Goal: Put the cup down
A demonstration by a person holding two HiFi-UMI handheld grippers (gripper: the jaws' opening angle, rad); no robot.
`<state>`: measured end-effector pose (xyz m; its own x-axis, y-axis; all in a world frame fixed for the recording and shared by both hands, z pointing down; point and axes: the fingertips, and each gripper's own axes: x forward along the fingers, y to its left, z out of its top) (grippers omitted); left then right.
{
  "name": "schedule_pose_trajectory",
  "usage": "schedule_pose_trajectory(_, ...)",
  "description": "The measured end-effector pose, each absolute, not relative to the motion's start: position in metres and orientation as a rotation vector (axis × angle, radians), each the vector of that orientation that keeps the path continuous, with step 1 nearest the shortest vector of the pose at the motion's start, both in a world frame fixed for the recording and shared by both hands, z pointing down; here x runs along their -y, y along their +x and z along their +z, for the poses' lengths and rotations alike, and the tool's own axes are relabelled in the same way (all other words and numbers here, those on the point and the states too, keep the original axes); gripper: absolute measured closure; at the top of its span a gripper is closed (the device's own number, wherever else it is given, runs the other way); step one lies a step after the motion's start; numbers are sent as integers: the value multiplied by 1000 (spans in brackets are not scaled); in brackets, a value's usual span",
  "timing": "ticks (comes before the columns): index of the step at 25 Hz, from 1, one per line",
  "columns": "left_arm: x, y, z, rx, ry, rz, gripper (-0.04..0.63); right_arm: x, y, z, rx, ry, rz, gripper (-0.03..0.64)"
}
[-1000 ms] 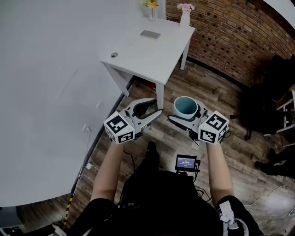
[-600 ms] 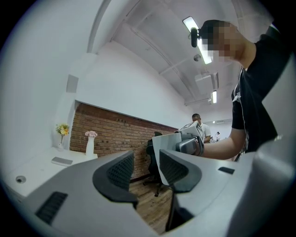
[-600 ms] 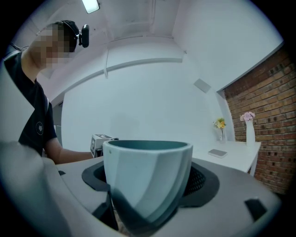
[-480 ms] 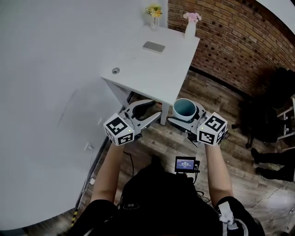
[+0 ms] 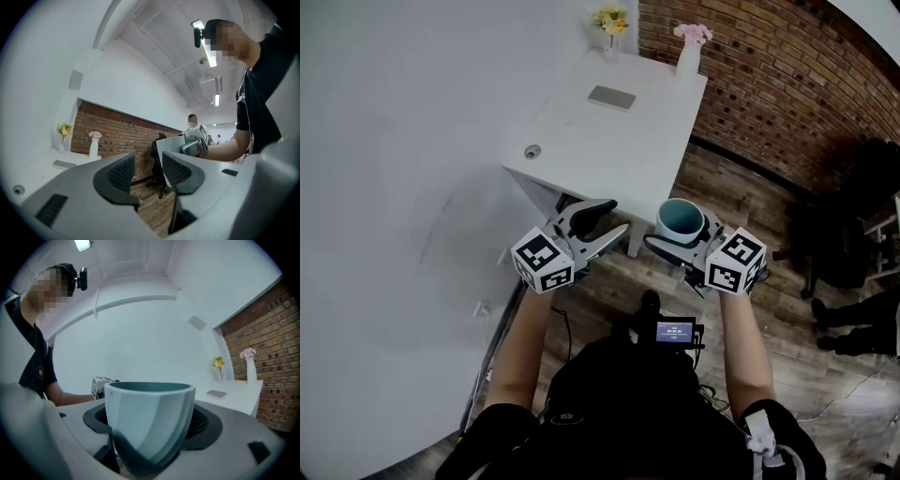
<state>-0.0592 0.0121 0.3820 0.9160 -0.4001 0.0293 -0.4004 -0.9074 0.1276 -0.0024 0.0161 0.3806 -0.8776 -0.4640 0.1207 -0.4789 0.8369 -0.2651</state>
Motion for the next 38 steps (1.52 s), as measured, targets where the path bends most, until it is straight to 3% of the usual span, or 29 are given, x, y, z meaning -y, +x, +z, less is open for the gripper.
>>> schedule_pose_trajectory(11,21,-47,396,590,2956,31,420,20,8,391,2979,793,442,219)
schedule_pose_trajectory(38,216,-2,398,728,2888,66,416,217,41,393,3013,608,512,219)
